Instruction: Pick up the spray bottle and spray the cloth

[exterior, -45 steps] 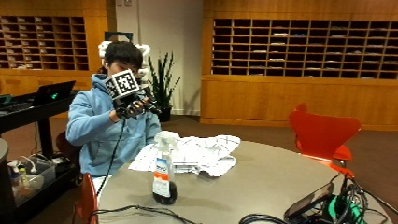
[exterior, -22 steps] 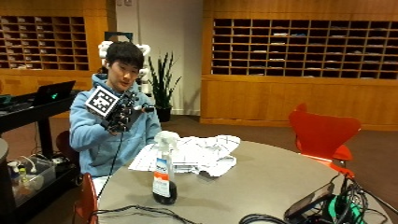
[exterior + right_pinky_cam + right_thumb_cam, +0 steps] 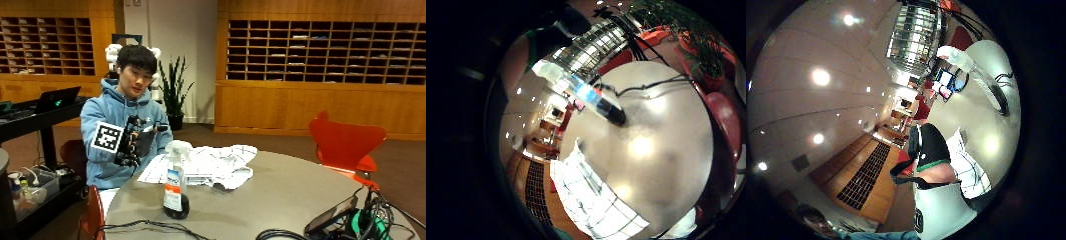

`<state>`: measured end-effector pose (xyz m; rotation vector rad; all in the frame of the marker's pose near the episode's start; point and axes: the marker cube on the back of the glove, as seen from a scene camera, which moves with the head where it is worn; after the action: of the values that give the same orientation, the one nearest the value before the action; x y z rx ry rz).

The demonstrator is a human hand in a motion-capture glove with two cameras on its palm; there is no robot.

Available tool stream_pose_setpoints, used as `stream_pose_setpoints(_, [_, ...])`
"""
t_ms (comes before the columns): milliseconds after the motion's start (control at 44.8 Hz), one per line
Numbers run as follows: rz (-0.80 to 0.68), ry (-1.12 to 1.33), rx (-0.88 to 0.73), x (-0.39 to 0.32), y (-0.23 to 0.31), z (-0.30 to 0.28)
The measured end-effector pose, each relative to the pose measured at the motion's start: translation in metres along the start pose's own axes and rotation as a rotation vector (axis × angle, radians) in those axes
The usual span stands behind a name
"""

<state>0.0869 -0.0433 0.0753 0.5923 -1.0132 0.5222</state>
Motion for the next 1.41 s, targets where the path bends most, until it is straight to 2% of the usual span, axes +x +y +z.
stream_pose_setpoints(335, [0.114, -0.093, 0.046, 0.021, -0.029, 0.037])
stream_pose_setpoints(446, [0.049, -0.114, -0.072, 0.033, -0.027, 0.040])
stream_pose_setpoints(558, [0.162, -0.117, -0.002, 0.035, -0.045, 0.056])
stream_pose_setpoints(892, [0.220, -0.151, -0.002, 0.046, -0.072, 0.090])
stream_pose_setpoints(1316, [0.336, -0.110, 0.009, 0.053, -0.095, 0.100])
stream_pose_setpoints(1406, [0.324, -0.112, 0.008, 0.049, -0.099, 0.102])
